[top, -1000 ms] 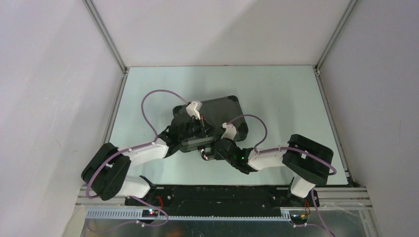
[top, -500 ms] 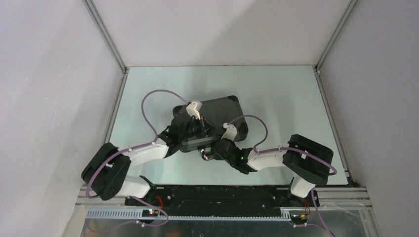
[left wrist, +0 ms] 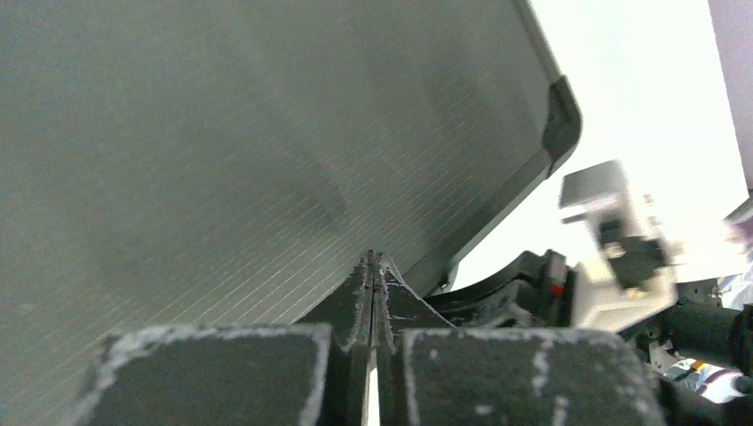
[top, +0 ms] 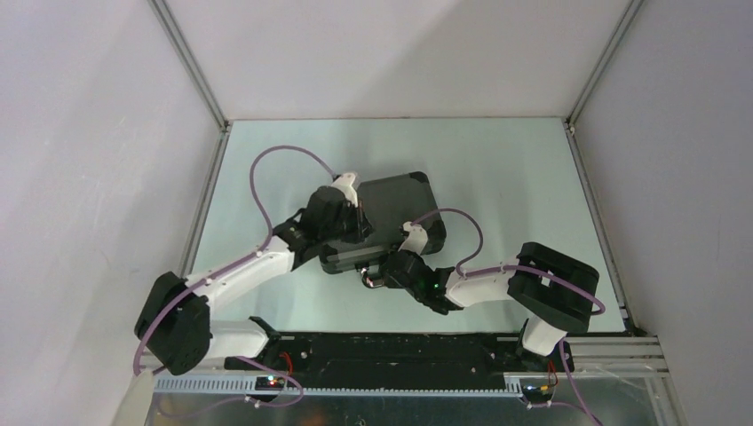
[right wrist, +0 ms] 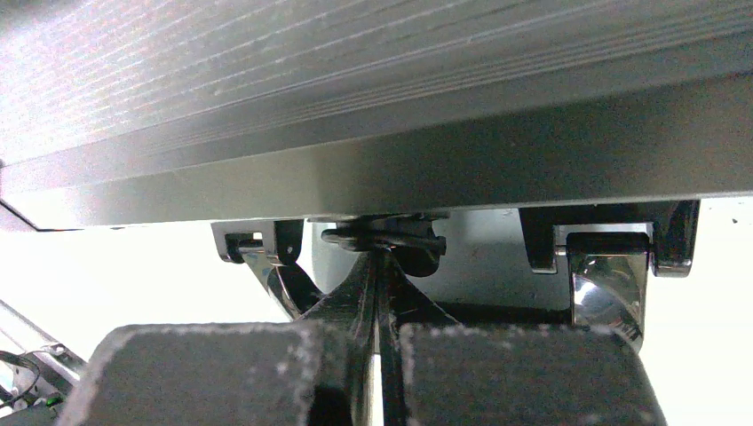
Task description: Pack up texas hold em set
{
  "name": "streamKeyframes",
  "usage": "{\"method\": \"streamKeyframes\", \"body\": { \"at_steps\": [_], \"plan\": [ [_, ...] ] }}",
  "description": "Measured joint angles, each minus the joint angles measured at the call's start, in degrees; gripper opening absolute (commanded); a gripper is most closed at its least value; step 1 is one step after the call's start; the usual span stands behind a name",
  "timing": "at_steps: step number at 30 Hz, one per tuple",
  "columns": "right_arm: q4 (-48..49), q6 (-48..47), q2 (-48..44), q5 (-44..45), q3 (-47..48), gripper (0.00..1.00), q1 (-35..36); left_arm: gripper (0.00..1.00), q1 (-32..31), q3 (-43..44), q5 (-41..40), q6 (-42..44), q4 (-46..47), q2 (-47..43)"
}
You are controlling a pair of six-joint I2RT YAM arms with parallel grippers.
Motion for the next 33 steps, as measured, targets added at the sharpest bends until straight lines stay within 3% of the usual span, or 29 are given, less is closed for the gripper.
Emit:
{"method": "streamKeyframes", "body": {
  "at_steps": [7,11,13,21,33],
  "plan": [
    [0.8,-0.2,0.0,0.0,-0.3,0.00,0.0,0.02,5.2,18.3,-1.0,2.7,-10.9,1.6],
    [1.4,-0.7,0.0,-0.2,-0.5,0.00,0.0,0.07,11.9,28.1,-0.4,3.5,-11.9,8.1],
    [1.7,-1.1,0.0,-0.3,-0.6,0.00,0.0,0.02,13.8,31.9,-0.5,4.2,-12.1,13.4],
    [2.1,-2.6,0.0,-0.7,-0.7,0.00,-0.1,0.00,15.3,40.4,-0.6,4.7,-15.9,33.9],
    [1.9,-4.1,-0.4,-1.6,-0.7,0.00,-0.4,0.00,17.2,55.1,-1.3,4.8,-19.1,46.3]
  ]
}}
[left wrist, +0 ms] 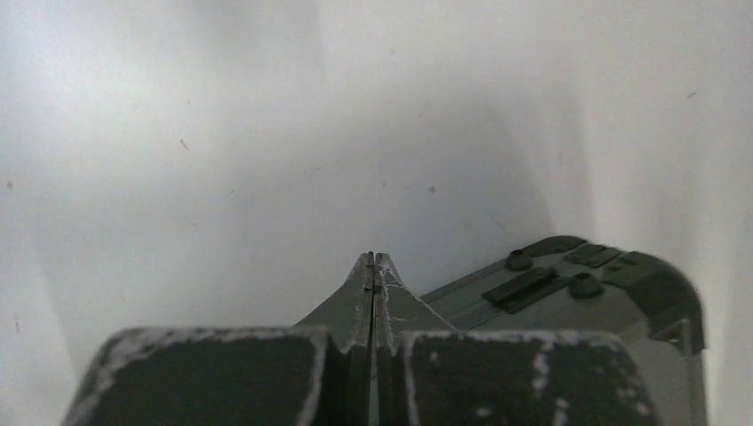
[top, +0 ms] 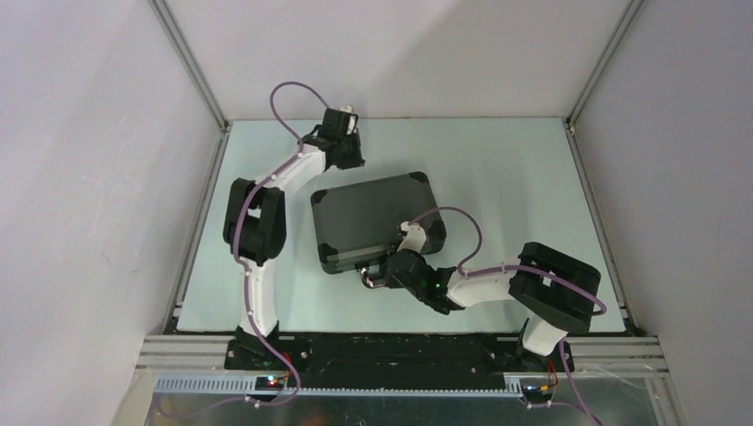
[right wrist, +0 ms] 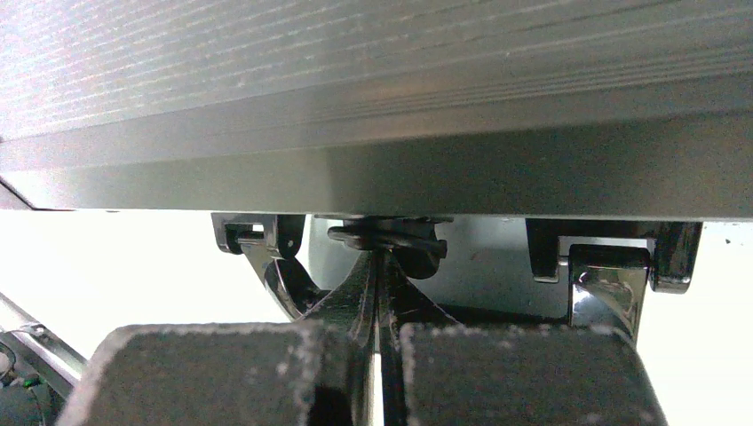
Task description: Pack up texas hold em set
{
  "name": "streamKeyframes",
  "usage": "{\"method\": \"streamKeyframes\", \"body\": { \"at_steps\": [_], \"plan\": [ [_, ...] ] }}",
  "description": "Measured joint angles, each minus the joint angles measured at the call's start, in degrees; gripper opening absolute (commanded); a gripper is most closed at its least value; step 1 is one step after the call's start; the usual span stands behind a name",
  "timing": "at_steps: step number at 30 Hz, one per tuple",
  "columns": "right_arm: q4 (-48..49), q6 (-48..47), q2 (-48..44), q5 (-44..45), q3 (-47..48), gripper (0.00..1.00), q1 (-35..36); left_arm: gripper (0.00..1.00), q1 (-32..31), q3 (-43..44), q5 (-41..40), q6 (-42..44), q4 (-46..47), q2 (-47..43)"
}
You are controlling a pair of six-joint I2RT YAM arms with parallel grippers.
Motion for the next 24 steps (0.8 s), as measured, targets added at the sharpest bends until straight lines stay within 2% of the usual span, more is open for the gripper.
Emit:
{"method": "streamKeyframes", "body": {
  "at_steps": [9,24],
  "plan": [
    [-3.8,-2.7,-3.3,1.7,-0.9,0.00,-0.3,0.00,-1.4,0.3,0.5,1.4,-5.4,4.7],
    [-7.8,-5.2,-4.9,6.0,-1.6,0.00,-0.4,0.00,-1.6,0.6,1.3,1.5,-5.4,4.8]
  ]
}}
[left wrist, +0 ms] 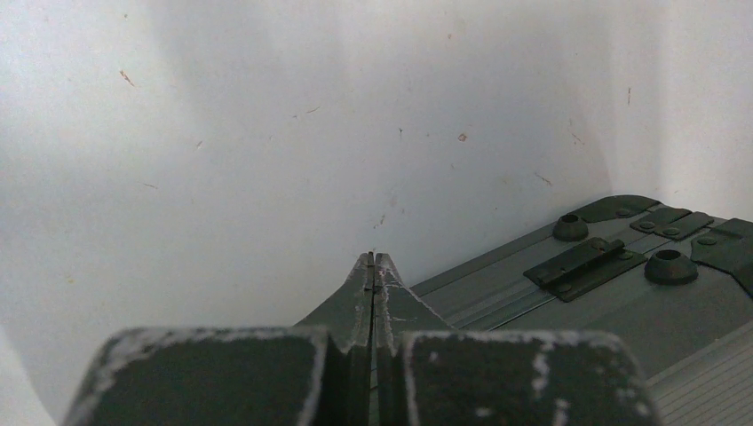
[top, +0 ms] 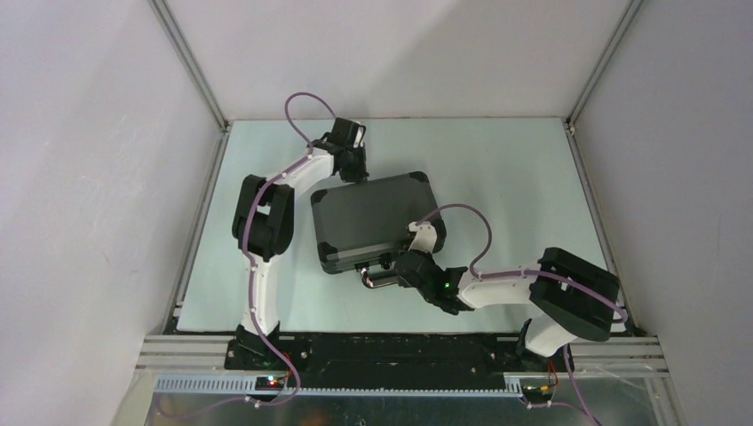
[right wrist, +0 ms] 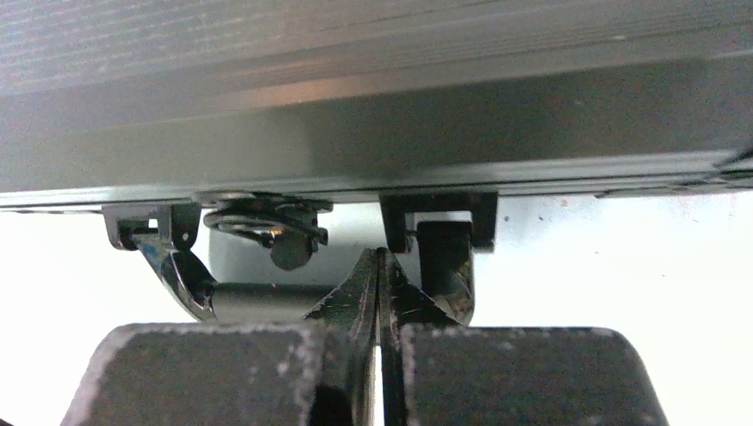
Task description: Pack up texas hold em set
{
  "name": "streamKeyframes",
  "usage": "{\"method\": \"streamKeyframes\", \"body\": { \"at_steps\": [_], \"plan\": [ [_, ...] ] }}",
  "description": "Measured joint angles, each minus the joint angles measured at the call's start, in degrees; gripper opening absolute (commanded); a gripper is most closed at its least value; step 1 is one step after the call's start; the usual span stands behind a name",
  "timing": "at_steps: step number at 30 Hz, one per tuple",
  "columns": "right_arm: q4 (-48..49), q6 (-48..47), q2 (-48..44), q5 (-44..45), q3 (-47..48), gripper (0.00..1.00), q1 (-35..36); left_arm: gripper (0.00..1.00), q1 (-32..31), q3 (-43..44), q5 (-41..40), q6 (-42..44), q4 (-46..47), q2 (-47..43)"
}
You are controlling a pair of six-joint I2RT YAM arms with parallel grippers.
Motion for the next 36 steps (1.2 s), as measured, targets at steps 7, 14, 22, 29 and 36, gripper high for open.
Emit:
{"method": "streamKeyframes", "body": {
  "at_steps": [7,14,22,29,36],
  "plan": [
    [-2.5,-3.4,-7.6,0.1,-1.0,0.00,1.0,0.00,0.0,0.0,0.0,0.0,0.0,0.0],
    [-2.5,-5.9,-8.3,-3.2,-0.2,0.00,1.2,0.00,0.0,0.0,0.0,0.1,0.0,0.0],
    [-2.4,-6.8,-3.9,-7.6,1.4,0.00,1.5,0.00,0.0,0.0,0.0,0.5,0.0,0.0],
    [-1.5,-7.2,-1.9,-8.8,1.9,0.00,1.4,0.00,0.0,0.0,0.0,0.5,0.0,0.0],
    [0.9,-7.2,1.3,-9.4,3.2,0.00,0.9,0.00,0.0,0.0,0.1,0.5,0.0,0.0]
  ]
}}
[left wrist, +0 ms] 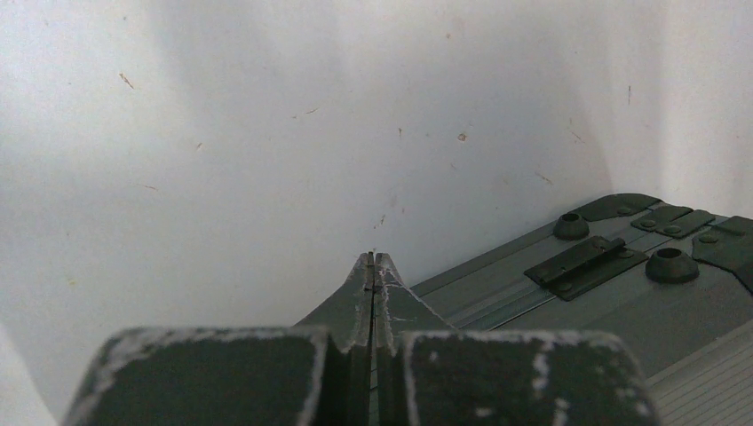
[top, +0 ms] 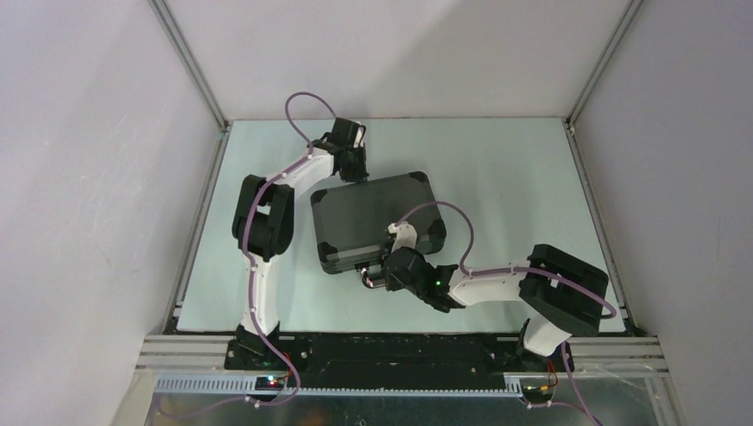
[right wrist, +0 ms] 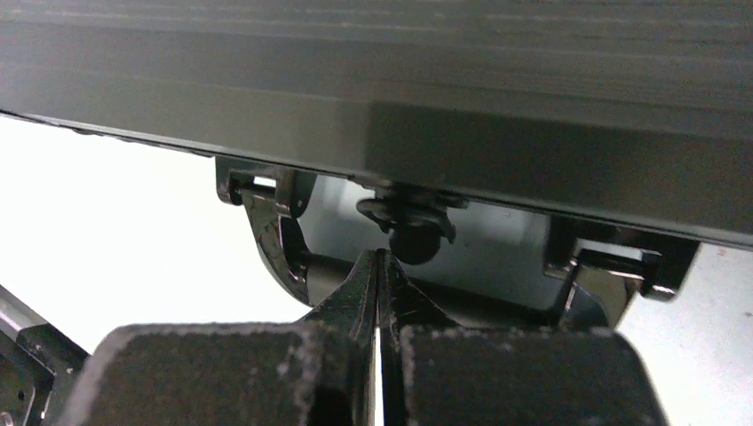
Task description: Pack up texas hold em set
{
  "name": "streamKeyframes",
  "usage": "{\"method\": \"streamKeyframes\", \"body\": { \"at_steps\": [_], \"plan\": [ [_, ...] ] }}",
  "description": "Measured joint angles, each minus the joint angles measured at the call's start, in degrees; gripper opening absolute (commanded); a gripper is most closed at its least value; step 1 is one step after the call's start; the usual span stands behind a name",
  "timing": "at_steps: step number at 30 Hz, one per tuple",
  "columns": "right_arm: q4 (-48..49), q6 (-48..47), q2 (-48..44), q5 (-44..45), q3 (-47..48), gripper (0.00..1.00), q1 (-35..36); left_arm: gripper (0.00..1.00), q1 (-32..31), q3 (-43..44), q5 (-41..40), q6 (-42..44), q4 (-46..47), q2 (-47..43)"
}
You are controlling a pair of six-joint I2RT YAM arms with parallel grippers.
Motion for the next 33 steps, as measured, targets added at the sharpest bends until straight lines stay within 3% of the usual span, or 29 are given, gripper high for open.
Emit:
{"method": "streamKeyframes", "body": {
  "at_steps": [9,23,33],
  "plan": [
    [2.2,0.6,3.7,-0.4,1.8,0.00,-0.3,0.00,0.0,0.0,0.1,0.0,0.0,0.0],
    [-2.2,0.4,-1.7,2.5,1.9,0.00,0.4,0.00,0.0,0.0,0.0,0.0,0.0,0.0],
    [-2.4,1.0,1.0,2.0,1.9,0.00,-0.7,0.00,0.0,0.0,0.0,0.0,-0.1,0.0]
  ]
}}
